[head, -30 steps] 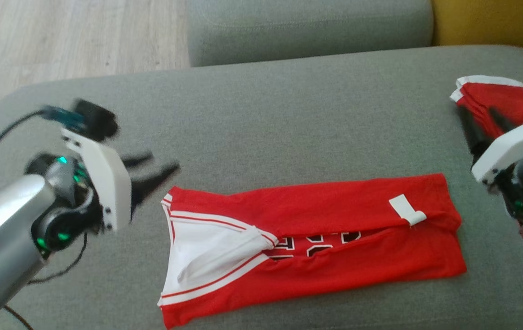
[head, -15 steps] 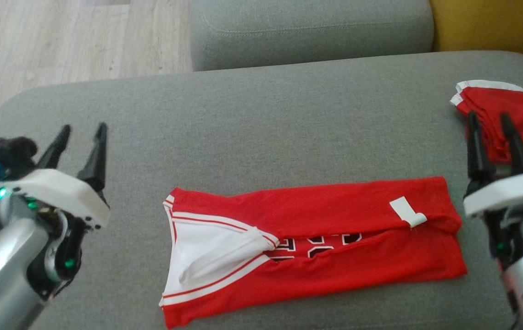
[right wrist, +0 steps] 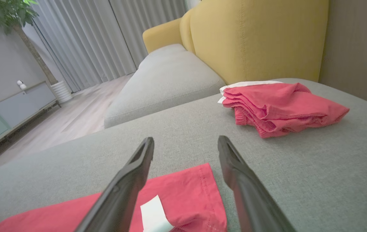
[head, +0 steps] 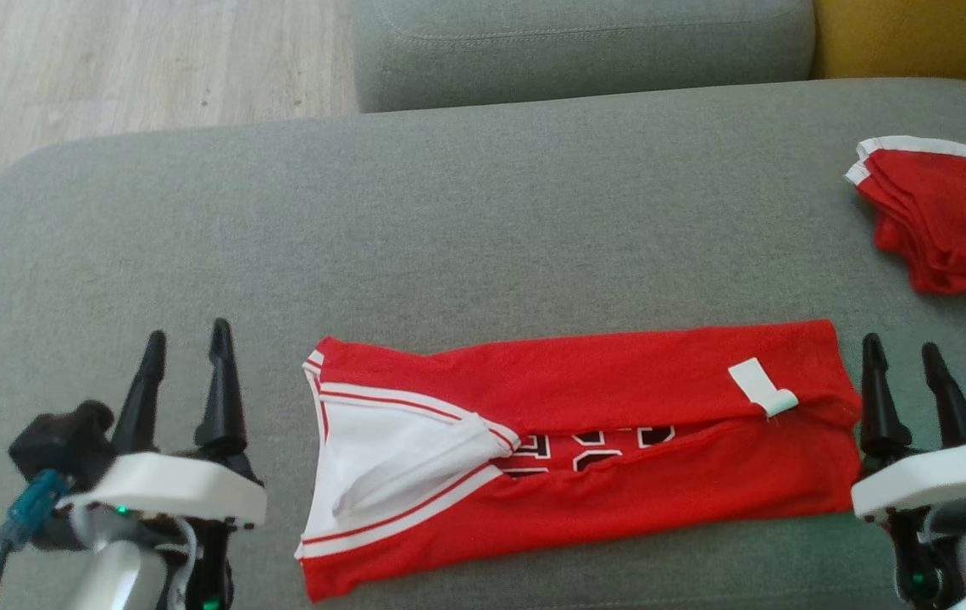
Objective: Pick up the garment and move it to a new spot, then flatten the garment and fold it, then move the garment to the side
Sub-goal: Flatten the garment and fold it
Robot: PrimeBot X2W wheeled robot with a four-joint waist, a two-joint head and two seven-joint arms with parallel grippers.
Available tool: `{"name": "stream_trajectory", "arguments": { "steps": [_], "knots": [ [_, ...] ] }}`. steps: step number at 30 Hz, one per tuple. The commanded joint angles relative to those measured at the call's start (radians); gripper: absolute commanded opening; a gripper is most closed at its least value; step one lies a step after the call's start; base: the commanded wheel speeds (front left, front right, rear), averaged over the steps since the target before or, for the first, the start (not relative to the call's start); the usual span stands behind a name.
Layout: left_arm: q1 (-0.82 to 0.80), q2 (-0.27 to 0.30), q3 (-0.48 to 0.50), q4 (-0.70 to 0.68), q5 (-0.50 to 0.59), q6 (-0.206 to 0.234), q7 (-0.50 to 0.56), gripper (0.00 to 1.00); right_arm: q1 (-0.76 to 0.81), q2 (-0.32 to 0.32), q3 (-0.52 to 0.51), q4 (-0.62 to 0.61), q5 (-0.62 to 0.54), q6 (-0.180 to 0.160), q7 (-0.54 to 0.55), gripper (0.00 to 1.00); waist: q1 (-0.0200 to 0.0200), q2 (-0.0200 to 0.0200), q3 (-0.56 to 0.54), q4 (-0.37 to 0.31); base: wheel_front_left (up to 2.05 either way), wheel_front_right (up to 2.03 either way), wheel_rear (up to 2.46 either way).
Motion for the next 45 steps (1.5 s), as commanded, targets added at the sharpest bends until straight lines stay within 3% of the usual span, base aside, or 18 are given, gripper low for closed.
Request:
{"name": "stream_trajectory", "arguments": {
  "steps": [1,6,15,20,26,31,32,34,36,45],
  "knots": [
    [-0.044,0.012,0.057,-0.029,0.015,-0.008,-0.012,1.0,-0.02,-0.008,0.015,-0.037,-0.011,-0.001,0.004,1.0,0.0,0.0,0.002,0.002,0.0,0.0,0.0],
    [-0.035,-0.053,0.094,0.006,0.082,-0.078,-0.012,1.0,-0.053,0.012,-0.04,0.015,-0.059,-0.001,0.129,1.0,0.0,0.0,0.008,0.007,0.0,0.0,0.0],
    [-0.043,-0.12,0.13,0.074,0.142,-0.158,-0.012,1.0,-0.182,0.033,-0.128,0.213,-0.129,-0.001,0.368,1.0,0.0,0.0,0.009,0.033,0.0,0.0,0.0],
    [-0.045,-0.141,0.145,0.108,0.163,-0.18,-0.012,1.0,-0.241,0.041,-0.16,0.321,-0.138,-0.001,0.449,1.0,0.0,0.0,0.014,0.05,0.0,0.0,0.0],
    [-0.05,-0.152,0.161,0.131,0.186,-0.194,-0.012,1.0,-0.284,0.052,-0.207,0.465,-0.174,-0.001,0.619,1.0,0.0,0.0,0.014,0.066,0.0,0.0,0.0],
    [-0.048,-0.161,0.167,0.143,0.198,-0.204,-0.012,1.0,-0.279,0.082,-0.202,0.513,-0.159,-0.001,0.767,1.0,0.0,0.0,0.009,0.077,0.0,0.0,0.0],
    [-0.047,-0.163,0.169,0.146,0.2,-0.205,-0.012,1.0,-0.274,0.087,-0.2,0.511,-0.154,-0.001,0.788,0.95,0.0,0.0,0.007,0.079,0.0,0.0,0.0],
    [-0.045,-0.166,0.172,0.149,0.203,-0.207,-0.012,1.0,-0.264,0.094,-0.196,0.493,-0.148,-0.001,0.81,0.65,0.0,0.0,0.005,0.081,0.0,0.0,0.0],
    [-0.042,-0.17,0.177,0.152,0.206,-0.208,-0.012,1.0,-0.254,0.098,-0.195,0.467,-0.147,-0.001,0.816,0.0,0.0,0.0,0.001,0.08,0.0,0.0,0.0],
    [-0.036,-0.183,0.189,0.161,0.217,-0.218,-0.012,1.0,-0.26,0.099,-0.223,0.331,-0.156,-0.001,0.765,0.0,0.0,0.0,-0.013,0.062,0.0,0.0,0.0]
  ]
}}
